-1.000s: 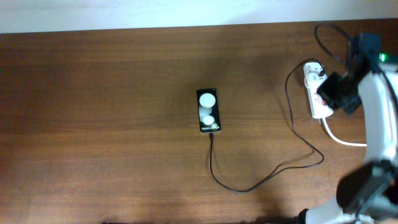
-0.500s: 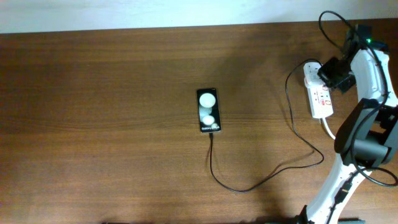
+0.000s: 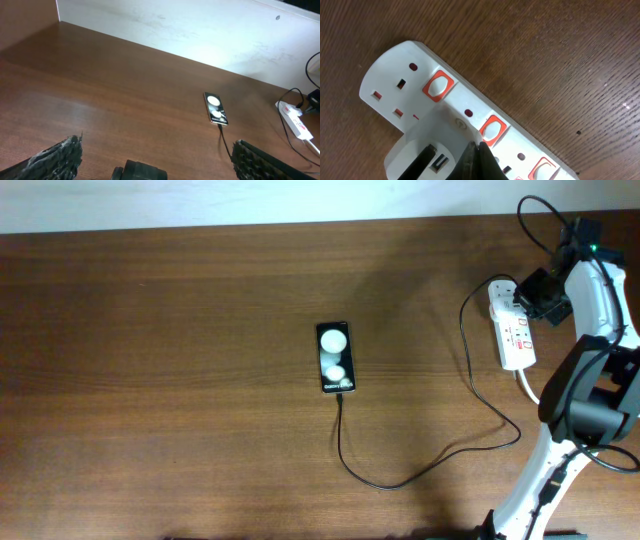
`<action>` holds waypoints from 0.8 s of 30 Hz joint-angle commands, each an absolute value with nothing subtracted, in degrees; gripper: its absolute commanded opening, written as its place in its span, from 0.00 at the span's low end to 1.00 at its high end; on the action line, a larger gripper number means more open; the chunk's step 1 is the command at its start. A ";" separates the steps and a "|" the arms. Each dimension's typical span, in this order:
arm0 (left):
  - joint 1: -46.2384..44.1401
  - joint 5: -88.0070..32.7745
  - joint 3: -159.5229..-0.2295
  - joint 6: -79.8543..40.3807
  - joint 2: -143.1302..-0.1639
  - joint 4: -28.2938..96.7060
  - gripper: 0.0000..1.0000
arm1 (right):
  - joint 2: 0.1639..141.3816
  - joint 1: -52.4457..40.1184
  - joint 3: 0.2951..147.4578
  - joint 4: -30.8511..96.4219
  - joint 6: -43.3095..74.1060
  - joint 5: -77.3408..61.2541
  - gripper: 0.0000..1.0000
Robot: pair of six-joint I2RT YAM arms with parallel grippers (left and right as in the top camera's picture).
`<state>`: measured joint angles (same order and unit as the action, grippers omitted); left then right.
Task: Plug charger to phone and switch on socket
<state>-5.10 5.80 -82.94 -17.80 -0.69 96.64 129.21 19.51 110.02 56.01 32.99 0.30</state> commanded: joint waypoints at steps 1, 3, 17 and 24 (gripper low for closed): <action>-4.71 5.39 -82.98 -18.39 -0.40 96.57 0.99 | 133.58 19.11 110.80 55.64 33.23 -1.58 0.04; -4.71 5.39 -82.98 -18.39 -0.40 96.60 0.99 | 135.28 19.07 110.80 56.23 33.19 -3.68 0.04; -4.71 5.41 -82.98 -18.39 -0.40 96.60 0.99 | 129.93 22.09 113.27 66.94 30.20 -1.69 0.04; -4.71 6.04 -82.98 -18.39 -0.40 96.68 0.99 | 108.18 21.54 113.27 73.84 30.22 -1.80 0.04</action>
<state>-5.04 5.82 -82.94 -17.80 -0.69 96.66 117.49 22.50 112.51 72.55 30.81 -1.56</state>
